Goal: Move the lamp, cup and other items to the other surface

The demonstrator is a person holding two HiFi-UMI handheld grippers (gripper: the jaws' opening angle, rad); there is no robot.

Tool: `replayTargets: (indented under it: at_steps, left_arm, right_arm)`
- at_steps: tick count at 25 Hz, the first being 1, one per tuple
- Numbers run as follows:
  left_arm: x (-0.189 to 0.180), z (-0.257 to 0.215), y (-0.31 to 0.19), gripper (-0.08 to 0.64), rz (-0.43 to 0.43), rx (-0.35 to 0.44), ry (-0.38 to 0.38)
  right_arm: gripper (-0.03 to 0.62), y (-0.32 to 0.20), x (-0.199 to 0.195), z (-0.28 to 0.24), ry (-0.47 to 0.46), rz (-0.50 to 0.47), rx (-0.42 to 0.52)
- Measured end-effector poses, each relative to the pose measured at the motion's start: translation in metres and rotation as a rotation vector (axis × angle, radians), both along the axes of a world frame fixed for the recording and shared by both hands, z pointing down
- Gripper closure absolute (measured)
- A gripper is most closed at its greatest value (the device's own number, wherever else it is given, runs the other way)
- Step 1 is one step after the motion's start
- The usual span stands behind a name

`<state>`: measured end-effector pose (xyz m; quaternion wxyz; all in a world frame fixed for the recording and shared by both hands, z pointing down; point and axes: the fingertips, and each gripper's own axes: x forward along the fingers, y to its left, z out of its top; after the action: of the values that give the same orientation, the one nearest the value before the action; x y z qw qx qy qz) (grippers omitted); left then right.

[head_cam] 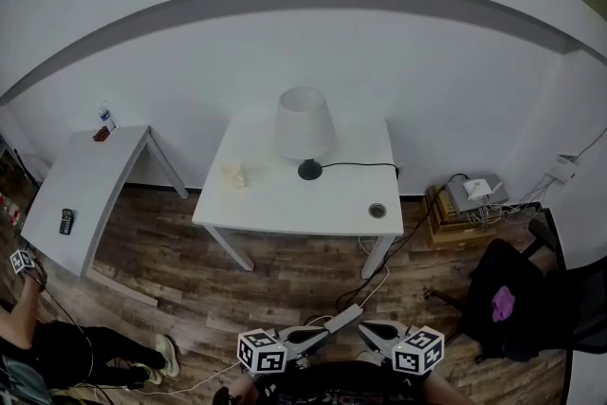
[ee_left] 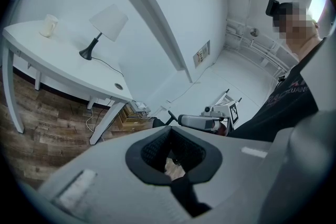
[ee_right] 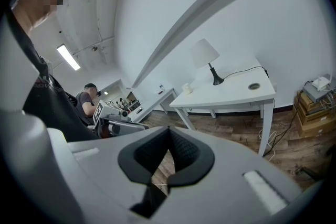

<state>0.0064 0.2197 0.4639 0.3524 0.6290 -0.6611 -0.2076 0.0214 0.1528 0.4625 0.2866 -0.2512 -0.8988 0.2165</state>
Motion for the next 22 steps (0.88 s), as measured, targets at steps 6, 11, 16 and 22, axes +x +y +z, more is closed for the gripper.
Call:
replayTargets:
  at_steps: [6,11,16,22]
  left_arm:
    - [0.007,-0.001,0.000,0.557,0.003,0.005,0.004]
    - [0.009,-0.002,-0.003,0.557,0.004,0.001,0.006]
    - [0.017,-0.002,-0.004,0.557,-0.005,0.000,0.014]
    - [0.026,0.001,-0.006,0.557,-0.042,-0.012,0.025]
  right_arm:
    - [0.588,0.001,0.006,0.000,0.003,-0.003,-0.008]
    - [0.588,-0.004,0.009,-0.003,-0.007,-0.002,-0.017]
    - [0.588,-0.006,0.016,-0.004,-0.013,-0.008,-0.036]
    - [0.588,-0.007,0.022,-0.003,-0.005,-0.052,-0.047]
